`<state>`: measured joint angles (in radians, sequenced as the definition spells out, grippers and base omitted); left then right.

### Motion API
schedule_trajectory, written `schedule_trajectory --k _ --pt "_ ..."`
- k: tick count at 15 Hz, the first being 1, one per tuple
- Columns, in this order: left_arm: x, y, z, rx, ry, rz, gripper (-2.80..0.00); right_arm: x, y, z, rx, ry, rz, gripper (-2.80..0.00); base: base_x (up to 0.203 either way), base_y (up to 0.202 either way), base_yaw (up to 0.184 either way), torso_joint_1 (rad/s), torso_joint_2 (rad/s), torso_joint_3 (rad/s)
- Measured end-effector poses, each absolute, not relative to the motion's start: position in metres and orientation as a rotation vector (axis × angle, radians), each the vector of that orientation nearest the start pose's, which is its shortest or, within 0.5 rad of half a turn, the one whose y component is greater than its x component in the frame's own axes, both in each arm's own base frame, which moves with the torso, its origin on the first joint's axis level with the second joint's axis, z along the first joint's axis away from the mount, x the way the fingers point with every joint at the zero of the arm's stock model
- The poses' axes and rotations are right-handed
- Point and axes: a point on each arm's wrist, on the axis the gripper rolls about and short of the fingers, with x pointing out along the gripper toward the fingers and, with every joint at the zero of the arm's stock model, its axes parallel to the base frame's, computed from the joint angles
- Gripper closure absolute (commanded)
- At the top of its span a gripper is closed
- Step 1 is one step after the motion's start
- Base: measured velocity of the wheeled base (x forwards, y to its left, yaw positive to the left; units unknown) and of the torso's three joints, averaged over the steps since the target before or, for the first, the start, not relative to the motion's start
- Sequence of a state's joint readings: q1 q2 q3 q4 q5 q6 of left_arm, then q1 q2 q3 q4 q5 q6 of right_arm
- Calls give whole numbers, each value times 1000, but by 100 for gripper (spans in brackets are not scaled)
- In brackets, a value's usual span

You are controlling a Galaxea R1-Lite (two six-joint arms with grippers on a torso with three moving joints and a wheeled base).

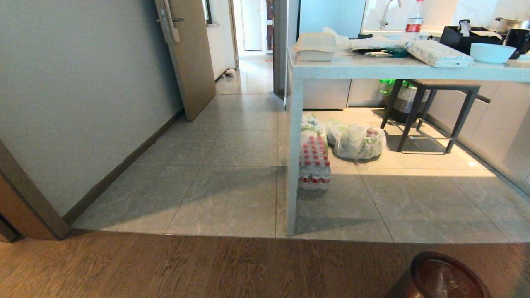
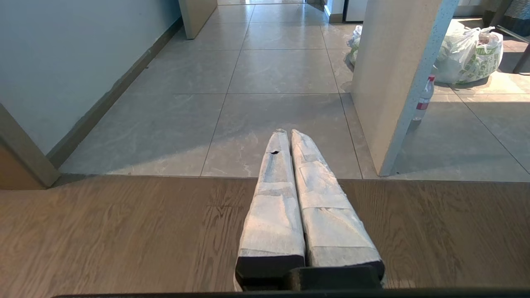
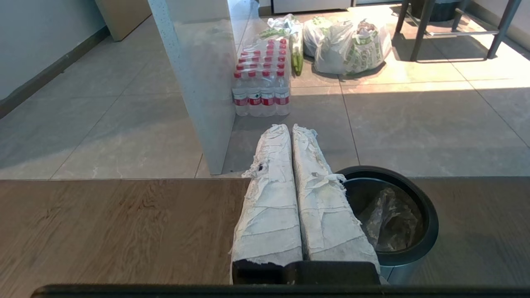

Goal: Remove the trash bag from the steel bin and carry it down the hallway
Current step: Place the outer trash can on the ground

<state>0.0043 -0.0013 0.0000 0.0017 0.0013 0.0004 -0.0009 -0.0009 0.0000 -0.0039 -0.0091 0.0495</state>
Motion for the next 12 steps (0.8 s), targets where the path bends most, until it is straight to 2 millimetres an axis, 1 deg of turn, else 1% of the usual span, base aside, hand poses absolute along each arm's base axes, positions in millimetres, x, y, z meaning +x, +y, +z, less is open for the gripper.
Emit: schedule_trajectory --k 12 --pt "-23 0 75 -1 0 5 0 -23 0 76 52 -4 -10 0 0 0 0 0 0 0"
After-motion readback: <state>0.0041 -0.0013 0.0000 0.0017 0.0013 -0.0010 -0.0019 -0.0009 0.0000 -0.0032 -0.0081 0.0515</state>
